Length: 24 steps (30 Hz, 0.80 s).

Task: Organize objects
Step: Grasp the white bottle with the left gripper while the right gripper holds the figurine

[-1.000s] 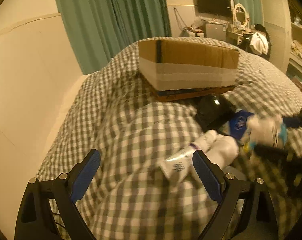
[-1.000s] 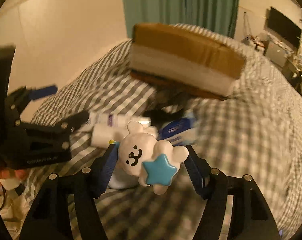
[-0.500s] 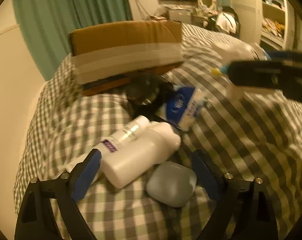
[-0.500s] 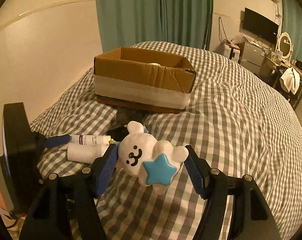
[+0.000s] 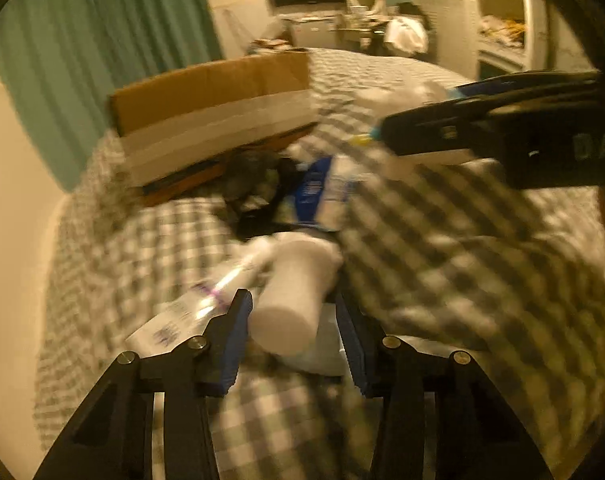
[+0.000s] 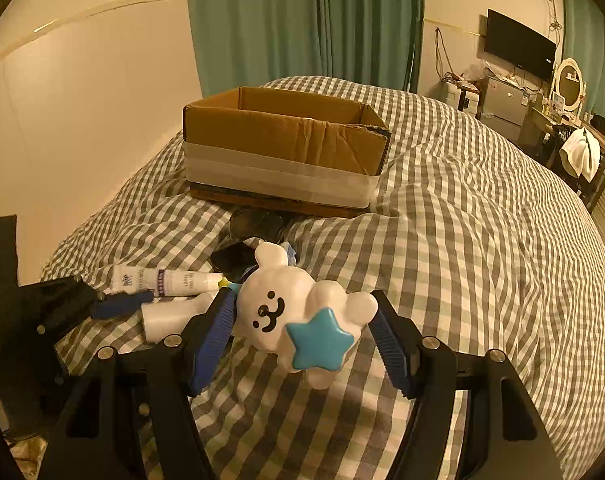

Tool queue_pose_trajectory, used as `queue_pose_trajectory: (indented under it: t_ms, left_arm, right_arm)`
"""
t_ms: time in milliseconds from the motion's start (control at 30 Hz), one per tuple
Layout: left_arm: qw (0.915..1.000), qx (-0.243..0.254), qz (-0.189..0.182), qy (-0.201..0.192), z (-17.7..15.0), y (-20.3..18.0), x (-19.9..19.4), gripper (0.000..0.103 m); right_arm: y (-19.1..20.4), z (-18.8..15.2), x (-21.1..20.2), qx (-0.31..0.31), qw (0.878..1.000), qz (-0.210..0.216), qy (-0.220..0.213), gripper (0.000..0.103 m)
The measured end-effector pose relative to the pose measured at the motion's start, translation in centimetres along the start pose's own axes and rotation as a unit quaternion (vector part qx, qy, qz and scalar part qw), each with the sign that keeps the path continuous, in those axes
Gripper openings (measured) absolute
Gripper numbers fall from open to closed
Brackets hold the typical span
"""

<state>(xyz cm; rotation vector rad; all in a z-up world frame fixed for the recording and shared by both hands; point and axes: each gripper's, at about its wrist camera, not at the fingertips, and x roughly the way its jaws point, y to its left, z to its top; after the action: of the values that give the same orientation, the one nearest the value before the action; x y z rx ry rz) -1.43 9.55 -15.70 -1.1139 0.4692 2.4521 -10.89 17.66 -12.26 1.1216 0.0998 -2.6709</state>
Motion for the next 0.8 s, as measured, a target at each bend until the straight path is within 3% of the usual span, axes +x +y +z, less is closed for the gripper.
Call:
queue_pose_trajectory:
  t_ms: [67, 200, 333, 733, 800]
  left_arm:
    - [0.9996, -0.009, -0.025, 0.007, 0.5, -0.2, 1.0, 0.044]
    - [0.9995, -0.022, -0.004, 0.022, 1.5, 0.3, 3.0, 0.039]
    - [0.9971, -0.067, -0.033, 0.014, 1.6, 1.9, 2.5, 0.037]
    - [0.9946, -0.088, -0.012, -0.054, 1.8, 2.4, -4.3, 0.032]
    - [0.9940, -0.085, -0.003, -0.070, 2.3, 2.4, -5.4, 0.027]
  right_arm:
    - [0.1, 0.0, 0.2, 0.001, 1.000, 0.000, 0.002, 0.067]
    - [0.1, -0.1, 0.3, 0.001, 1.000, 0.001, 0.003, 0.067]
    - [-0.1, -0.1, 0.5, 0.004, 1.000, 0.002, 0.003, 0.067]
    - [0.8, 0.3, -1.5, -0.012, 1.000, -0.002, -0.022, 0.067]
    - [1.0, 0.5, -1.9, -0.015, 1.000, -0.003, -0.027, 0.067]
